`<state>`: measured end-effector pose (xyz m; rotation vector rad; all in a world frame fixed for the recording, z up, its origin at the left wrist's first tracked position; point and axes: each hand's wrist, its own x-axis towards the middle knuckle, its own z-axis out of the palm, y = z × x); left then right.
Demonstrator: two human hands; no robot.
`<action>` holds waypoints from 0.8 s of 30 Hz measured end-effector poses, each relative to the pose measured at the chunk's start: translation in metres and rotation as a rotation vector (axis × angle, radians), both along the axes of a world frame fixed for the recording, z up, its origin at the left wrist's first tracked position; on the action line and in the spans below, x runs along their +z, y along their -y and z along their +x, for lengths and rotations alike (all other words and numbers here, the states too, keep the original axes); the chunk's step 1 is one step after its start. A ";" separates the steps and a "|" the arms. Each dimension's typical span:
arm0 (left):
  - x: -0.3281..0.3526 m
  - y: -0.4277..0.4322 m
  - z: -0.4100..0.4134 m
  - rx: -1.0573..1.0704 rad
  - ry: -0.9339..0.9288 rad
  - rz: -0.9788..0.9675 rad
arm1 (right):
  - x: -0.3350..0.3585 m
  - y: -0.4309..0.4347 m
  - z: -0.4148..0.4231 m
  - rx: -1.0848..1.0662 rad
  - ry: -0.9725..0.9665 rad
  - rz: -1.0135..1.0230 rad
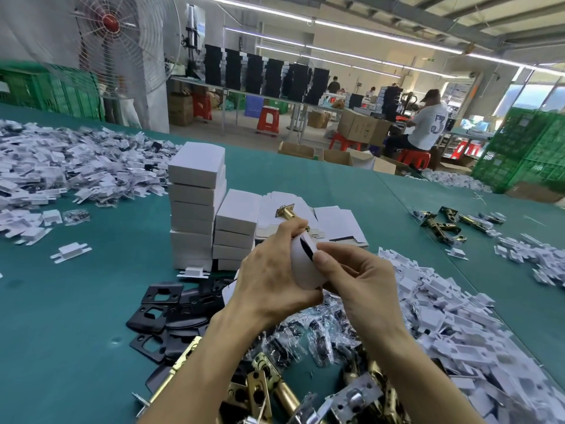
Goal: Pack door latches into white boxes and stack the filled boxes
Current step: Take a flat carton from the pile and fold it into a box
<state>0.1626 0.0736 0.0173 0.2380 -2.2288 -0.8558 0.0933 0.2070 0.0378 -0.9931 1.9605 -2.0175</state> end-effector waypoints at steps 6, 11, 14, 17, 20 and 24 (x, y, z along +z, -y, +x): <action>0.002 0.000 0.000 -0.051 -0.031 -0.027 | 0.007 -0.004 -0.006 0.016 0.031 -0.100; 0.001 0.000 -0.001 -0.060 -0.022 0.012 | 0.004 -0.005 -0.006 0.068 -0.015 -0.071; 0.000 0.002 0.000 -0.076 -0.014 0.050 | 0.006 -0.006 -0.008 0.110 -0.024 -0.044; -0.001 0.002 0.000 -0.094 -0.001 0.064 | 0.008 -0.009 -0.011 0.156 -0.040 -0.011; -0.002 0.002 -0.001 -0.130 -0.007 0.098 | 0.011 -0.013 -0.016 0.200 -0.038 0.010; -0.003 0.002 -0.002 -0.190 -0.017 0.144 | 0.017 -0.017 -0.022 0.279 -0.026 0.054</action>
